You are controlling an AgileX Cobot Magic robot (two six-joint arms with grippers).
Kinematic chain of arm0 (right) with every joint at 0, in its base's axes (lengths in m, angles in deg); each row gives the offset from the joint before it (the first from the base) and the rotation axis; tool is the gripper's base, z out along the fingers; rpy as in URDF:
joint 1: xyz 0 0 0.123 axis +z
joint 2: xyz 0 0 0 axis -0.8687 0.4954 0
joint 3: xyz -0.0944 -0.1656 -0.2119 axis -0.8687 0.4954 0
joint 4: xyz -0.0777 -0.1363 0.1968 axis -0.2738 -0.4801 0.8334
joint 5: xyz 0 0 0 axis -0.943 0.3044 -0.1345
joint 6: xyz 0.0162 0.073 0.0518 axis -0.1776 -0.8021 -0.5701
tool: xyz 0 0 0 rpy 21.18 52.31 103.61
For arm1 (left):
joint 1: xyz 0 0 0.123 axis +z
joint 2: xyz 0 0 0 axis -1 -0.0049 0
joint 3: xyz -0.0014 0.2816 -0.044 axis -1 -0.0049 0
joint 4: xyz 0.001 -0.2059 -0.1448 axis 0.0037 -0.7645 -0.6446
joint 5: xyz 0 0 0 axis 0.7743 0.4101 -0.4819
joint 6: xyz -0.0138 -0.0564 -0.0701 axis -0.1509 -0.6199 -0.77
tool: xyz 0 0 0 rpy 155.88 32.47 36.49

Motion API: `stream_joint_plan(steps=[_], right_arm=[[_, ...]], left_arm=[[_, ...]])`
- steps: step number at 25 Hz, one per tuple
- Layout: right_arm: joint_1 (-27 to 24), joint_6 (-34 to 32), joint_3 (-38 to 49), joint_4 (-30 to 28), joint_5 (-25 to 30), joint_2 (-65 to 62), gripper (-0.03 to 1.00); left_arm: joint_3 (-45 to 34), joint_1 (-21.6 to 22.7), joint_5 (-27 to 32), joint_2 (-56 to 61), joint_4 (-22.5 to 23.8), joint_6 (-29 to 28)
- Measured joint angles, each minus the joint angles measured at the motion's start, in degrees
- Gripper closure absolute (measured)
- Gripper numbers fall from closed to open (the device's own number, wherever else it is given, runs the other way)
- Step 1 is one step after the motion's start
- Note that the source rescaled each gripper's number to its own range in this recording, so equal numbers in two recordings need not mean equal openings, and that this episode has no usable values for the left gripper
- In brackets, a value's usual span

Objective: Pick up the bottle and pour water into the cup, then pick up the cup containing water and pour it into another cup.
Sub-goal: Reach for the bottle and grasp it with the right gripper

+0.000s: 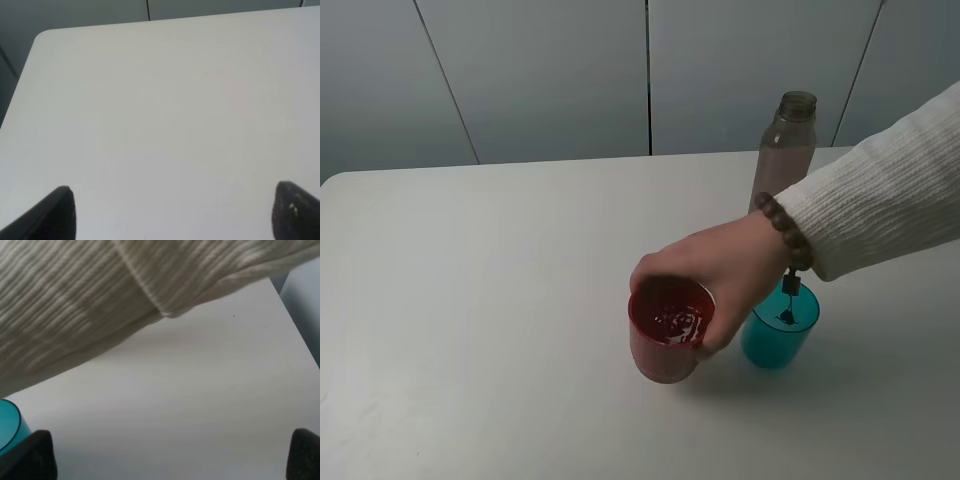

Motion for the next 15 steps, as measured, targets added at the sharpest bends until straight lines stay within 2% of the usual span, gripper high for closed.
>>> stream_joint_plan(steps=[15], right_arm=[[0.00, 0.00, 0.00, -0.05, 0.00, 0.00, -0.03]], left_arm=[[0.00, 0.00, 0.00, 0.00, 0.00, 0.00]])
